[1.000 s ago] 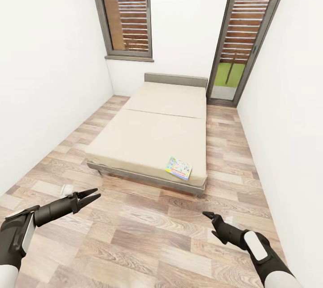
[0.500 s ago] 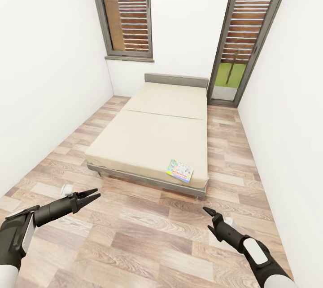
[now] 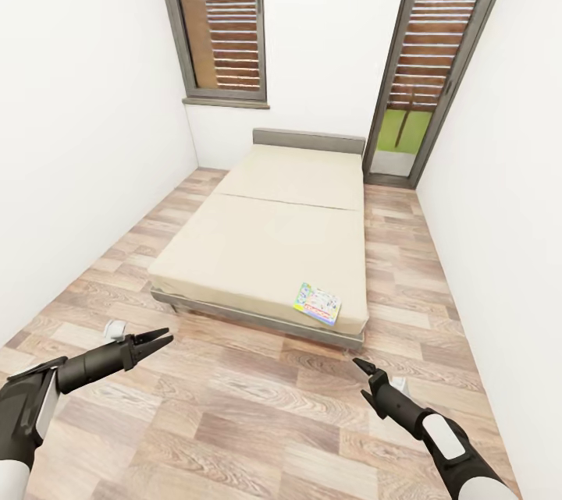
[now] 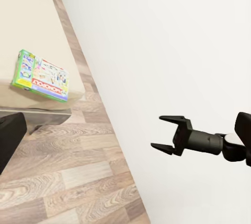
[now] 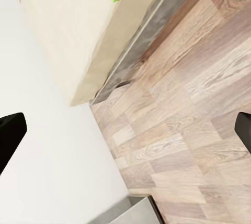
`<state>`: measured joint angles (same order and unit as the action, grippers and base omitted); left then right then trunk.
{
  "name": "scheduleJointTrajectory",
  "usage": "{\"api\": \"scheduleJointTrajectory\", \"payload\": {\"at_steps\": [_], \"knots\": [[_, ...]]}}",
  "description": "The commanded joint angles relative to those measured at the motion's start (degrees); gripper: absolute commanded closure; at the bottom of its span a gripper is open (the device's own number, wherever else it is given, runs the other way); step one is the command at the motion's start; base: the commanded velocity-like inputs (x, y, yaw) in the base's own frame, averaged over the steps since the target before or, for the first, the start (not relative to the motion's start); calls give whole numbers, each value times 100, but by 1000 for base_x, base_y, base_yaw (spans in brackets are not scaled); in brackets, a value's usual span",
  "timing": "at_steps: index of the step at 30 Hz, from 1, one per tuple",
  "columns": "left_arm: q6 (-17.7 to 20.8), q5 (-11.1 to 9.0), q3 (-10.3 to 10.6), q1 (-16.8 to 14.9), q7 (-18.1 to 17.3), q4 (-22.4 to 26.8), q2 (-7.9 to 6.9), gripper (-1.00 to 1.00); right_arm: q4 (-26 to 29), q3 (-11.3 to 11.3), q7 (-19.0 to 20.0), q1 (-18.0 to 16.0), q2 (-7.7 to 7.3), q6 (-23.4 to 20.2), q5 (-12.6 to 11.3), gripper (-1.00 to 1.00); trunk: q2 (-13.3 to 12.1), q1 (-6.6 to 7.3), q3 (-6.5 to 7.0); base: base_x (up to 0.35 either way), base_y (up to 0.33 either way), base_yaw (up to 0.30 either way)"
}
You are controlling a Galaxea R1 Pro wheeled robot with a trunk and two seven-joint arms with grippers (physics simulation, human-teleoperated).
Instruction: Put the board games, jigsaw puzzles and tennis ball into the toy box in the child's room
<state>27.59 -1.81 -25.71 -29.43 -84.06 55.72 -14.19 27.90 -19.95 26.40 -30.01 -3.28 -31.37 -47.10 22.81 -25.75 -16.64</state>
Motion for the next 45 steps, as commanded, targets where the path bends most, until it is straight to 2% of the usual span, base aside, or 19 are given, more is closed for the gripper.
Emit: {"api": "scheduleJointTrajectory", "payload": {"at_steps": [1,6,10,14,17,20,26,39,45], "knots": [[61,-3,-3,-4,-28,0,-2,-100,-1,-31,5,-3,3,-46,-18,-100,11,-3,-10,11,6,0],[81,-4,-4,-2,-69,2,-5,-100,-4,-34,64,-3,2,-45,-31,-100,11,-3,-10,4,2,0],[165,6,-12,-1,-225,1,-12,-100,-8,-35,288,-1,-5,-46,-35,-100,11,-3,-10,0,0,0],[298,12,-14,-1,-376,2,-26,-100,-115,-47,705,-4,-50,-60,-36,-100,131,-69,-64,0,0,0],[539,11,-10,-1,-431,1,-27,-100,-370,-164,1135,-5,-85,-86,-31,-100,251,-135,-118,0,0,0],[802,2,-10,-1,-447,38,-25,-100,-464,-255,1343,-5,-97,-78,-28,-100,371,-201,-171,0,0,0],[1257,25,0,28,-427,186,-42,-100,-502,-308,1460,-5,-102,-57,-24,-100,612,-333,-279,0,0,0],[1495,7,15,52,-526,211,-38,-100,-474,-318,1480,-5,-104,-5,-3,-100,1134,-618,-513,0,0,0],[1607,12,17,52,-556,211,-44,-100,-487,-315,1476,-5,-84,297,-16,-100,1374,-750,-620,0,0,0]]}}
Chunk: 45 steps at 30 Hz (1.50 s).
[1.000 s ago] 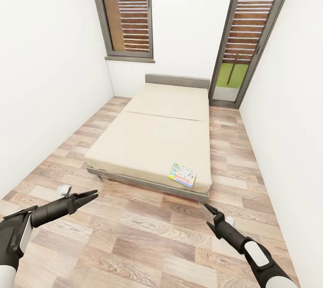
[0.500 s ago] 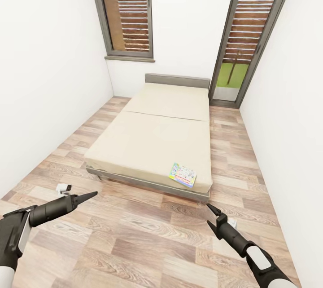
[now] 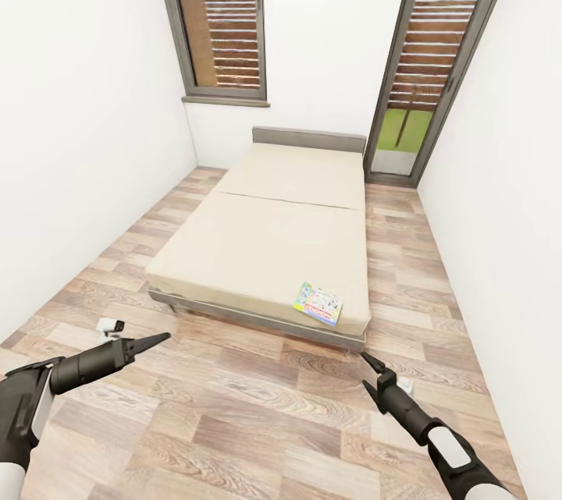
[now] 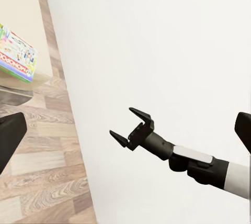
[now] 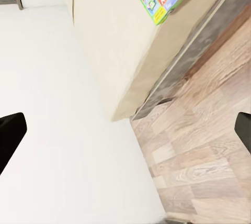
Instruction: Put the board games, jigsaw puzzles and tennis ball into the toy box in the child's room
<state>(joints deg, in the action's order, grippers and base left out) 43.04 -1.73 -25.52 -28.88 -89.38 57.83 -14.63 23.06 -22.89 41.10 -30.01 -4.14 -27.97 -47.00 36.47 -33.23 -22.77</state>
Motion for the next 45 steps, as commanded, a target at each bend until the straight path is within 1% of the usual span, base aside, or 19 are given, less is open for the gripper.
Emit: {"api": "scheduleJointTrajectory", "payload": {"at_steps": [1,7,9,14,17,22,27,29,31,33,39,42,45], "knots": [[80,7,-2,-3,-28,0,-2,-100,-5,-21,6,-5,12,-25,-25,-100,48,-24,-25,0,0,0],[183,13,25,-3,-43,0,9,-100,-5,-40,-4,-5,61,160,-34,-100,289,-156,-133,0,0,0],[196,14,26,-3,-44,0,8,-100,-12,-40,-8,-5,73,298,-31,-100,369,-200,-169,0,0,0],[246,15,10,-3,-45,0,-3,-100,-30,-28,-18,-5,88,1079,-52,-100,570,-309,-259,0,0,0],[267,15,11,-3,-45,0,-4,-100,-39,-25,-21,-5,101,1264,-53,-100,690,-375,-313,0,0,0],[281,32,22,-3,-40,0,1,-100,-43,-30,-71,-5,207,1416,-54,-100,890,-485,-402,0,0,0],[284,40,36,-3,-37,0,10,-100,-41,-10,-96,-5,249,1541,-18,-100,1091,-595,-492,0,0,0],[284,42,43,-3,-36,0,21,-100,-40,-10,-103,-5,332,1736,-28,-100,1171,-639,-528,0,0,0],[284,43,45,-3,-36,0,22,-100,-39,-18,-107,-5,384,1904,-34,-100,1251,-683,-564,0,0,0],[284,50,46,-3,-36,0,20,-100,-39,-27,-109,-5,404,2012,-42,-100,1332,-727,-600,0,0,0],[283,53,31,-3,-36,0,2,-100,-39,-45,-78,-5,402,2029,-59,-100,1572,-858,-708,0,0,0],[281,54,21,2,-42,0,-3,-100,-39,-51,-53,-5,397,1812,-60,-100,1693,-924,-761,0,0,0],[278,53,16,4,-44,0,-6,-100,-39,-52,-52,-5,405,1745,-55,-100,1813,-990,-815,0,0,0]]}}
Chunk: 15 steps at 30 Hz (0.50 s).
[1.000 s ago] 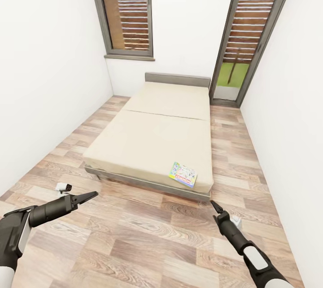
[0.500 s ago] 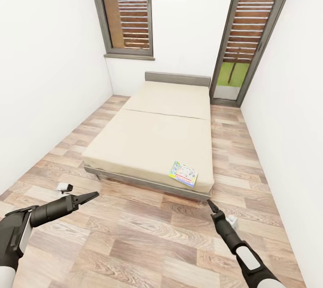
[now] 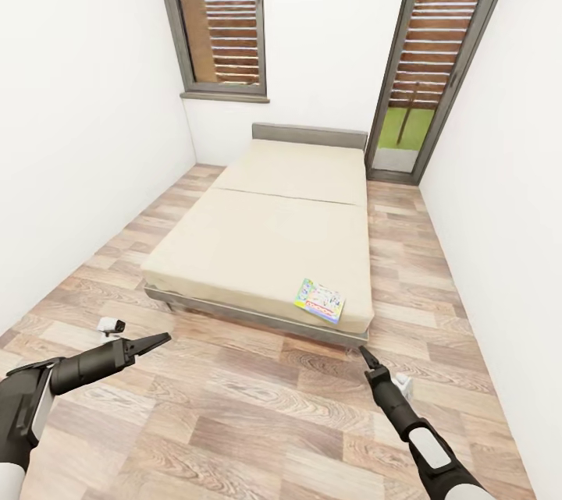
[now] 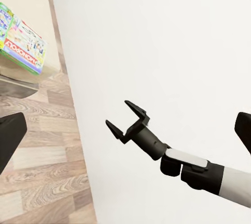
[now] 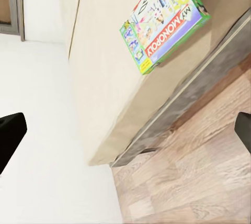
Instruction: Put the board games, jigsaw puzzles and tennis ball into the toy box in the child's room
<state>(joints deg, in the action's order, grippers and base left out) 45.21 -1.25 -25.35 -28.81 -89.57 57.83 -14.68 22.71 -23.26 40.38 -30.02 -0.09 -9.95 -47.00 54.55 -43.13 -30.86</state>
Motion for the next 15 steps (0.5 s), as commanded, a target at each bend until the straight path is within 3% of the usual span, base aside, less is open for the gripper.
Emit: {"api": "scheduleJointTrajectory", "payload": {"at_steps": [1,10,15], "knots": [[63,7,2,-2,-25,0,1,-100,-4,-14,3,-4,6,-67,-49,-100,45,-23,-24,0,0,0],[69,-22,-1,-2,-43,0,-11,-100,-4,-50,84,-4,-64,-150,-84,-100,406,-221,-185,0,0,0],[256,-24,-6,-2,-43,0,-124,-100,-4,-141,523,-4,-11,-199,-334,-100,607,-330,-275,0,0,0]]}}
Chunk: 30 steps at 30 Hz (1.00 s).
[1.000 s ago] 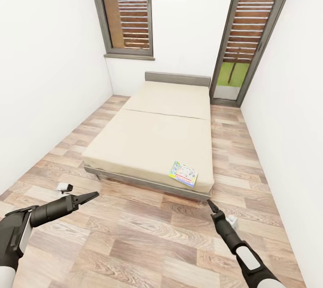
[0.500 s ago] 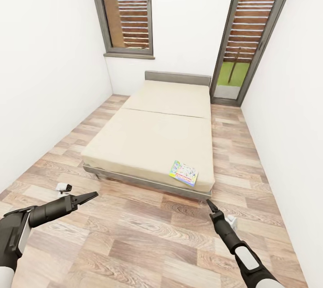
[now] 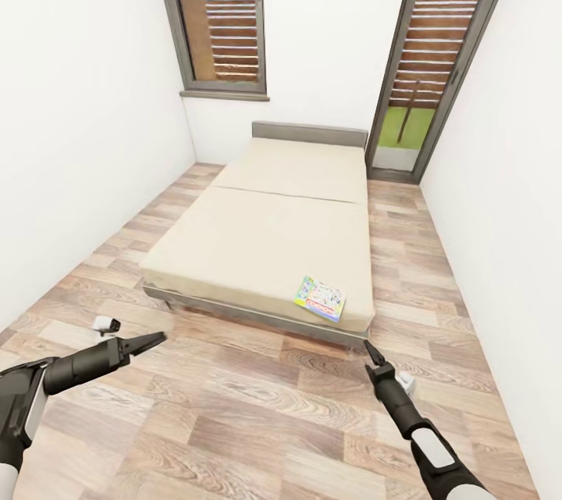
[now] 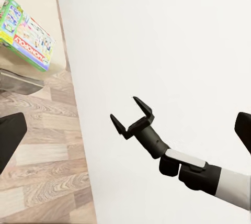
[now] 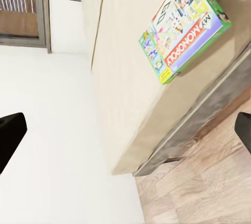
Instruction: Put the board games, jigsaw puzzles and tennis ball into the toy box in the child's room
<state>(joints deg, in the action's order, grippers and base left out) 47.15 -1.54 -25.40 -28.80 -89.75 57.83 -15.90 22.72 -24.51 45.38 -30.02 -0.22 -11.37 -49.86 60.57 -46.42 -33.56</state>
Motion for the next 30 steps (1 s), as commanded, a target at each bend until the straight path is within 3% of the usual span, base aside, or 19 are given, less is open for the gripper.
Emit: {"api": "scheduleJointTrajectory", "payload": {"at_steps": [1,10,14,17,19,30], "knots": [[89,10,-2,-3,-25,0,-10,-100,-4,-17,91,-4,10,-78,-78,-100,45,-23,-23,0,0,0],[400,-2,30,-3,-25,0,-13,-100,-4,-42,218,-4,35,-78,-156,-100,406,-220,-185,0,0,0],[485,20,30,-3,-25,0,3,-100,-4,-87,276,-4,26,-86,-430,-100,566,-308,-257,0,0,0],[507,7,31,-3,-25,0,10,-100,-6,-115,329,-4,-9,-112,-817,-100,687,-374,-311,0,0,0],[511,1,28,-3,-25,0,-2,-100,-8,-118,330,-4,-23,-121,-909,-100,767,-418,-346,0,0,0],[515,-13,9,-3,-25,0,-27,-100,-4,-105,257,-4,22,-66,-1005,-100,1208,-660,-544,0,0,0]]}}
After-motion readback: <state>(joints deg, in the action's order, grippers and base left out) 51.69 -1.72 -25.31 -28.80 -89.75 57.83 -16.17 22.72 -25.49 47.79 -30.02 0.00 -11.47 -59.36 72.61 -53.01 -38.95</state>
